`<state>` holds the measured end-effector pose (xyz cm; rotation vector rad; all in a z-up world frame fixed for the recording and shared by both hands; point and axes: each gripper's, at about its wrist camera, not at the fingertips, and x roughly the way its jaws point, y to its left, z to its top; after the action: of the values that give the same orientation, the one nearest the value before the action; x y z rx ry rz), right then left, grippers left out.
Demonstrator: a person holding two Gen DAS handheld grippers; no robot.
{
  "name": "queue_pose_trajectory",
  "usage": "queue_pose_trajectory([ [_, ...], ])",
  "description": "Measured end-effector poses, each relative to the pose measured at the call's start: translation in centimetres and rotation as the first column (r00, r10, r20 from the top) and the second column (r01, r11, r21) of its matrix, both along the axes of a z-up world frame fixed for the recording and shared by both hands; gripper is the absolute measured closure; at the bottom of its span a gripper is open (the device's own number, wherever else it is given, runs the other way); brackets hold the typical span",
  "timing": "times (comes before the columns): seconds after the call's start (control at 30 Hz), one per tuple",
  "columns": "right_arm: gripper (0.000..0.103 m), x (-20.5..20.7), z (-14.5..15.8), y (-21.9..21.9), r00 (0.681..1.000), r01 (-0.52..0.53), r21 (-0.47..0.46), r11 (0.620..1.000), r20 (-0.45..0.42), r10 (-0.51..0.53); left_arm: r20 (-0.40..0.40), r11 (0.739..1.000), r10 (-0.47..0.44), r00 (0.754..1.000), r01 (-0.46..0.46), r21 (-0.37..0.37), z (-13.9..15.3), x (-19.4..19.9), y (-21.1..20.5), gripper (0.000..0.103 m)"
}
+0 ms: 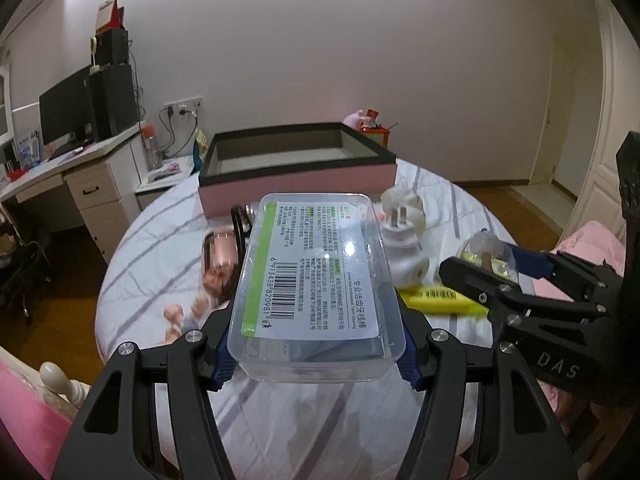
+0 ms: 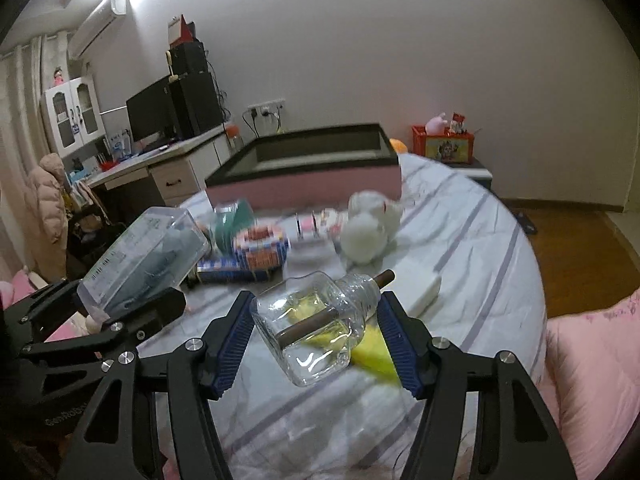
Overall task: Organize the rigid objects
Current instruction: 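Carry both items into the pink box and open both grippers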
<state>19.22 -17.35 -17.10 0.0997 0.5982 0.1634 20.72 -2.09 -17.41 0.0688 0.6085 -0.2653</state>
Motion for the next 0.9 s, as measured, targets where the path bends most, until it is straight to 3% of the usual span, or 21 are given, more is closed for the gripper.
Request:
queue_pose_trajectory([
  [0.27, 0.039, 3.1, 3.1, 0.1, 0.998, -0.046, 0.022, 0.999, 0.049, 0.045, 0.051, 1.000, 0.013, 0.999, -0.013, -0.007, 3.5, 3.3, 0.3, 0.039],
  [0.47, 0.039, 7.4, 5.5, 0.2, 0.996, -0.071, 0.012, 0.997, 0.062, 0.070, 0.063, 1.000, -0.001, 0.998, 0.001, -0.007, 6.0, 8.1, 0.4, 0.039],
  [0.7, 0.039, 15.6, 7.0, 0.7, 0.996, -0.090, -0.001, 0.996, 0.007, 0.090, -0.010, 1.000, -0.012, 1.000, 0.012, 0.015, 7.1, 17.0, 0.0, 0.039],
  [0.9, 0.039, 23.6, 6.0, 1.3, 0.990, -0.105, -0.008, 0.994, -0.097, 0.104, -0.124, 0.997, 0.006, 0.992, 0.003, 0.075, 5.8, 25.3, 0.2, 0.039],
])
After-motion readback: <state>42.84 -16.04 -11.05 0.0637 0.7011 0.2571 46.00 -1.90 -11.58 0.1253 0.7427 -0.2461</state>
